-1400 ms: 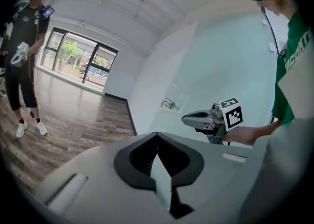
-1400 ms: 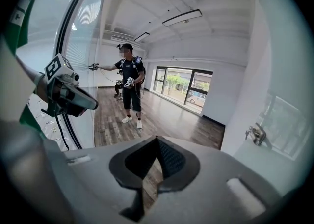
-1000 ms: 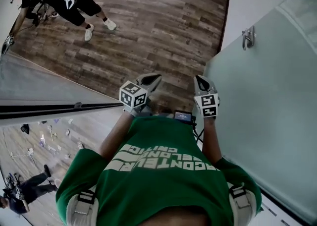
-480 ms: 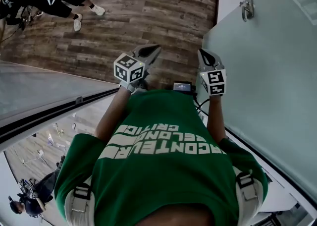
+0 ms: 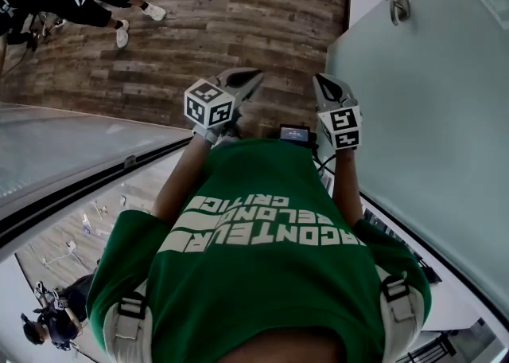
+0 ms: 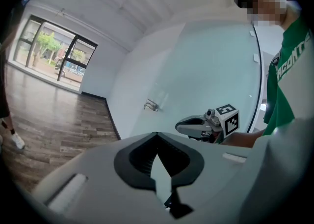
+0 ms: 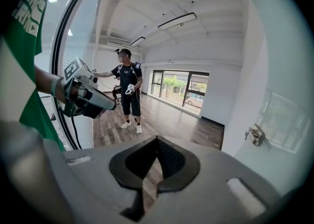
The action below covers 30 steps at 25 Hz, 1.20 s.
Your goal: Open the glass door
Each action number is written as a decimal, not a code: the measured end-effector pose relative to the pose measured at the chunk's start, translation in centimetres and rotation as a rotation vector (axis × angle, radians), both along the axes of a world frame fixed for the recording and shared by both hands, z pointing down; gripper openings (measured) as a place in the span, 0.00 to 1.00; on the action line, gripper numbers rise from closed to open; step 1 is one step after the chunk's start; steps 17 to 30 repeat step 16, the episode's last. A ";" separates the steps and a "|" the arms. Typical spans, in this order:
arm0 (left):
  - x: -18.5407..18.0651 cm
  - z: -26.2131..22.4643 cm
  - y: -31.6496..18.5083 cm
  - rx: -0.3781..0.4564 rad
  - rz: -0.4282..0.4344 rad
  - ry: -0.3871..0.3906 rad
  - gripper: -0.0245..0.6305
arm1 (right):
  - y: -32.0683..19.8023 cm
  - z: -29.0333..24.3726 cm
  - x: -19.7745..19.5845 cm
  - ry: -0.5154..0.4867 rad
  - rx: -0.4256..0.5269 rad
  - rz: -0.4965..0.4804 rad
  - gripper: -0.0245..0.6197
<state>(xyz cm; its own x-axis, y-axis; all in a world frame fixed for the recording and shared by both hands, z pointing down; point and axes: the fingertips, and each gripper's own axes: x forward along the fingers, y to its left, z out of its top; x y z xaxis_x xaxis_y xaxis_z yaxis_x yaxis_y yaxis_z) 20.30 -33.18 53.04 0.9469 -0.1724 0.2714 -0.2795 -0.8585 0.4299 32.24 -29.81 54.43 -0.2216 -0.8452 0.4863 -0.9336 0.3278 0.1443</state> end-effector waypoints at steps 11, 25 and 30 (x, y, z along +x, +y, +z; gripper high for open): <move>-0.4 0.3 0.3 -0.038 0.002 0.007 0.06 | -0.4 0.1 -1.9 0.000 -0.012 -0.055 0.03; -0.9 0.0 0.6 -0.041 0.001 0.018 0.06 | -0.6 -0.4 -2.4 0.009 -0.009 -0.060 0.03; -0.9 0.0 0.6 -0.041 0.001 0.018 0.06 | -0.6 -0.4 -2.4 0.009 -0.009 -0.060 0.03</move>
